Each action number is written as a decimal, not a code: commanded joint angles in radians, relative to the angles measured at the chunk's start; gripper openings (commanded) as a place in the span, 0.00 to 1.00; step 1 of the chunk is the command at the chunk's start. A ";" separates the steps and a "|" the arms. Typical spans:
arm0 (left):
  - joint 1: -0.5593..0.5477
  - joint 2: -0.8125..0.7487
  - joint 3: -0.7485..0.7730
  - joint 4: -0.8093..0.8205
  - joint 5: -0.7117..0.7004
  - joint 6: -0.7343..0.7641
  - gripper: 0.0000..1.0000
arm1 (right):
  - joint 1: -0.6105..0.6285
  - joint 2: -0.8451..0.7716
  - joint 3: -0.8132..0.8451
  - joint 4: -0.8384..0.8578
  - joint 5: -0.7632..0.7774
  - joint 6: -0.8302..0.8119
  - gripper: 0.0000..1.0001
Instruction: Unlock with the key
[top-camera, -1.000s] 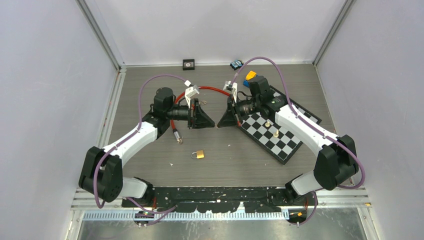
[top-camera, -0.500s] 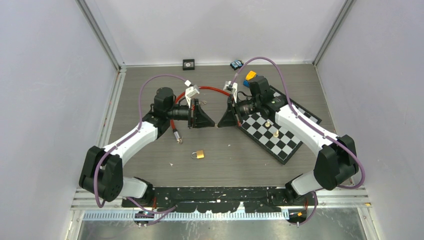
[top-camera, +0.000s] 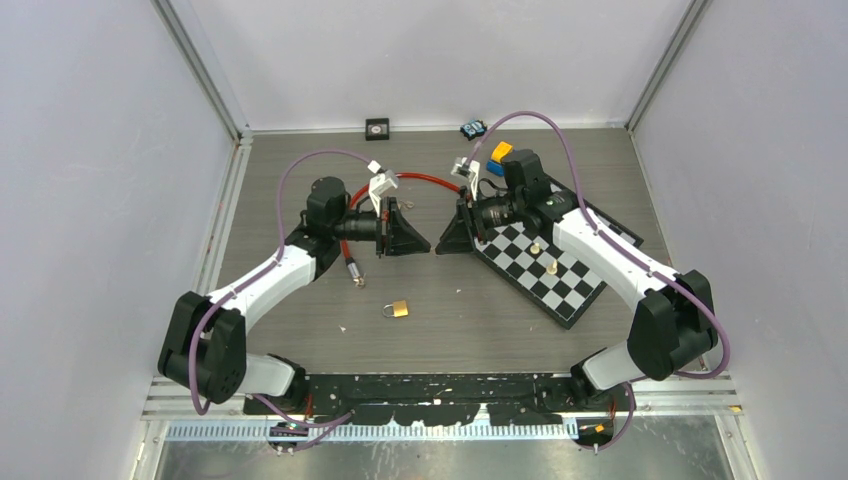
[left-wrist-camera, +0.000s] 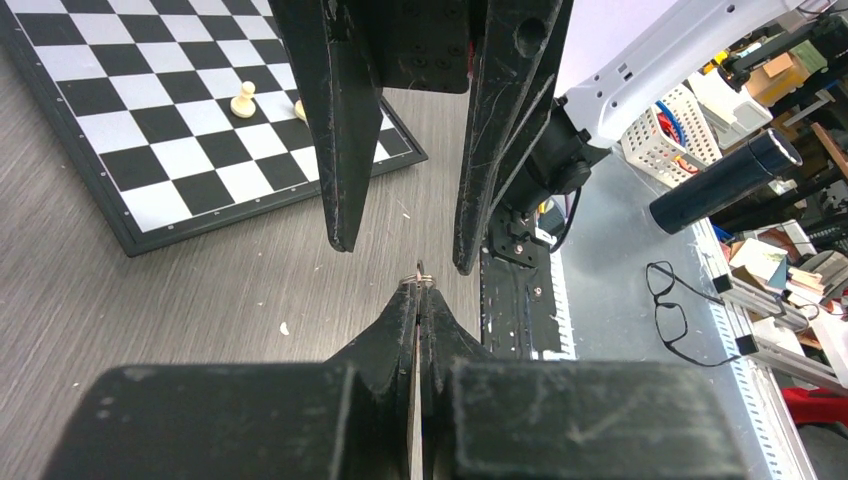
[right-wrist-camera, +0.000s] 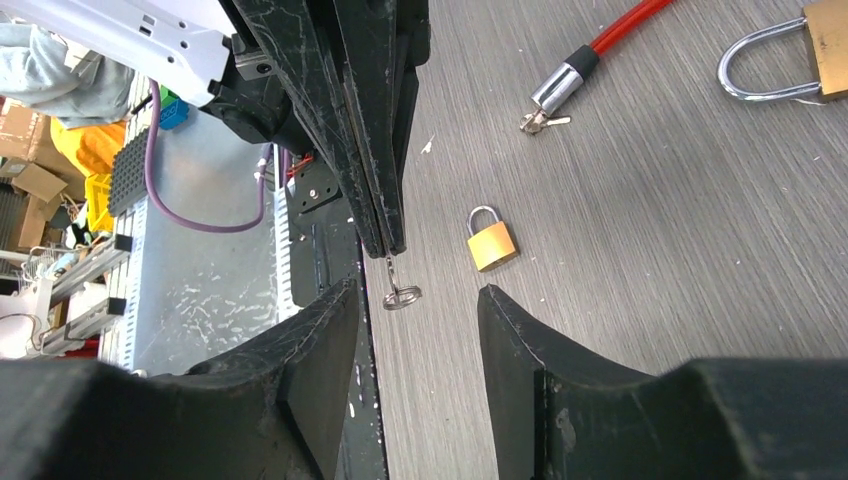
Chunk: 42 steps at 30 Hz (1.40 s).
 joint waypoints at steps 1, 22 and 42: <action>0.004 -0.019 -0.002 0.062 0.005 -0.010 0.00 | 0.002 -0.025 0.009 0.055 -0.026 0.022 0.53; 0.004 -0.017 -0.002 0.062 0.010 -0.012 0.00 | 0.040 0.024 0.044 0.021 -0.043 -0.001 0.25; 0.006 -0.026 -0.010 0.062 0.007 0.004 0.00 | 0.034 0.000 0.039 0.001 -0.016 -0.035 0.01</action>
